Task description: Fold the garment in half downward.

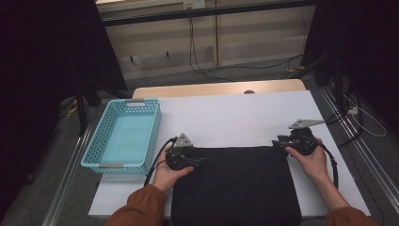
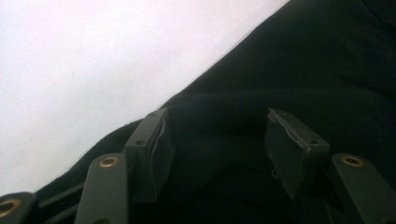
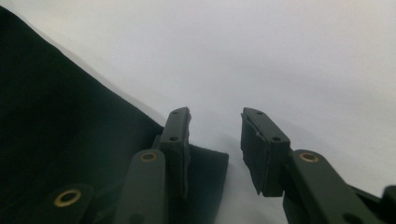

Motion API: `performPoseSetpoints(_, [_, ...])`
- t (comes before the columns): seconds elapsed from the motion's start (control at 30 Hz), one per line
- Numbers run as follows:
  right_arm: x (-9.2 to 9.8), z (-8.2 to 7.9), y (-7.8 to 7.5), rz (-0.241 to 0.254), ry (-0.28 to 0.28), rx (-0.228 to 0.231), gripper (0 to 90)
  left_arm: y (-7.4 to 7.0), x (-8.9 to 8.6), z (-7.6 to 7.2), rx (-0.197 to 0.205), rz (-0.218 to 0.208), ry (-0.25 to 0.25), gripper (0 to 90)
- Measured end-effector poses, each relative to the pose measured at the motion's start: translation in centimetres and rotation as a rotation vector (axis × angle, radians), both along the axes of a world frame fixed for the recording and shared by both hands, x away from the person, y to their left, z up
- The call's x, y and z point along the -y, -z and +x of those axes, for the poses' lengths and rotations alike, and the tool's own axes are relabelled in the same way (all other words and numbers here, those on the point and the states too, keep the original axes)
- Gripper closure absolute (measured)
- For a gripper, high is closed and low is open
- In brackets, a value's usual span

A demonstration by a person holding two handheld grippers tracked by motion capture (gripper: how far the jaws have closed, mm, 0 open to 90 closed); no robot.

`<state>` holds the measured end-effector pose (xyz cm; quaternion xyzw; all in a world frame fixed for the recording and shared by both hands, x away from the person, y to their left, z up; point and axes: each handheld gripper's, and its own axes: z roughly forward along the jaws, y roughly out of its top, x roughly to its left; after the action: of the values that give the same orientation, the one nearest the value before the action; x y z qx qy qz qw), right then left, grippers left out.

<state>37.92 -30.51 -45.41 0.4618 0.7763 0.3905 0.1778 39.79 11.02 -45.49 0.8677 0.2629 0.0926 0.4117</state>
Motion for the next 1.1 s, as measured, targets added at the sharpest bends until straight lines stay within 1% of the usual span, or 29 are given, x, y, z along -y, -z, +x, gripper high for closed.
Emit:
performPoseSetpoints(0.1, [0.1, -0.1, 0.0, 0.014, -0.003, -0.01, 63.9, 0.0, 0.0, -0.1, 0.001, 0.004, 0.003, 40.7])
performPoseSetpoints(0.17, [0.0, -0.1, 0.0, 0.01, -0.007, -0.015, 64.3, 0.0, 0.0, -0.1, 0.001, 0.002, 0.0, 39.3])
performPoseSetpoints(0.23, [-0.3, -0.2, 0.1, -0.005, -0.012, -0.032, 64.3, 0.0, 0.0, -0.1, 0.002, -0.002, -0.005, 39.0])
performPoseSetpoints(0.3, [-0.5, -0.3, 0.3, -0.01, -0.022, -0.046, 64.3, -0.1, -0.1, -0.1, 0.003, -0.001, -0.009, 38.3])
performPoseSetpoints(0.33, [-0.5, -0.3, 0.4, -0.018, -0.024, -0.048, 64.4, -0.1, -0.1, -0.1, 0.004, 0.0, -0.007, 38.1])
performPoseSetpoints(0.43, [-0.1, -0.3, 0.6, -0.015, -0.011, -0.075, 63.5, -0.1, -0.3, -0.1, 0.002, 0.003, -0.011, 37.6])
performPoseSetpoints(0.47, [0.0, -0.3, 0.7, -0.007, -0.009, -0.078, 63.5, -0.1, -0.3, -0.1, 0.003, 0.003, -0.02, 37.4])
performPoseSetpoints(0.5, [0.0, -0.3, 0.8, -0.001, -0.01, -0.08, 63.5, -0.1, -0.3, -0.1, 0.0, -0.006, -0.015, 37.0])
performPoseSetpoints(0.57, [-0.1, -0.3, 0.8, -0.009, -0.011, -0.083, 64.5, -0.1, -0.3, -0.1, 0.0, -0.004, -0.02, 36.6])
performPoseSetpoints(0.63, [-0.2, -0.5, 0.7, -0.013, -0.011, -0.086, 68.5, -0.1, -0.3, -0.1, 0.002, -0.002, -0.021, 36.1])
performPoseSetpoints(0.67, [-0.1, -0.5, 0.8, -0.011, -0.016, -0.089, 72.7, -0.1, -0.4, -0.1, 0.002, -0.004, -0.022, 35.9])
performPoseSetpoints(0.7, [-0.1, -0.5, 0.7, 0.002, -0.024, -0.102, 78.7, -0.1, -0.4, -0.1, 0.0, -0.007, -0.021, 35.9])
performPoseSetpoints(0.73, [0.0, -0.5, 0.8, 0.018, -0.034, -0.112, 82.8, -0.1, -0.4, -0.1, -0.001, -0.008, -0.023, 36.0])
performPoseSetpoints(0.77, [0.0, -0.6, 0.8, 0.027, -0.03, -0.119, 84.0, -0.1, -0.5, -0.1, 0.001, -0.008, -0.025, 35.9])
performPoseSetpoints(0.8, [0.0, -0.7, 0.7, 0.026, -0.029, -0.118, 84.7, -0.2, -0.5, -0.1, 0.001, -0.006, -0.03, 35.7])
performPoseSetpoints(0.83, [0.0, -0.7, 0.7, 0.015, -0.016, -0.109, 85.3, -0.2, -0.6, -0.1, -0.002, -0.009, -0.028, 35.3])
performPoseSetpoints(0.9, [-0.1, -1.0, 0.5, -0.022, 0.003, -0.093, 85.8, -0.3, -0.8, -0.1, -0.001, -0.008, -0.033, 34.4])
performPoseSetpoints(0.93, [0.0, -1.1, 0.3, -0.031, 0.008, -0.083, 86.0, -0.3, -0.9, -0.1, -0.002, -0.011, -0.034, 34.2])
performPoseSetpoints(1.0, [0.5, -1.2, 0.1, -0.024, 0.03, -0.068, 86.4, -0.3, -1.0, -0.1, 0.0, -0.015, -0.04, 34.0])
performPoseSetpoints(1.03, [0.8, -1.2, 0.1, -0.02, 0.042, -0.07, 86.5, -0.3, -1.1, -0.1, 0.0, -0.018, -0.045, 34.0])
performPoseSetpoints(1.07, [0.8, -1.2, 0.2, -0.025, 0.046, -0.073, 86.6, -0.3, -1.1, -0.1, 0.001, -0.013, -0.054, 34.0])
performPoseSetpoints(1.1, [0.8, -1.2, 0.2, -0.034, 0.05, -0.073, 86.6, -0.3, -1.2, -0.1, 0.0, -0.016, -0.048, 34.0])
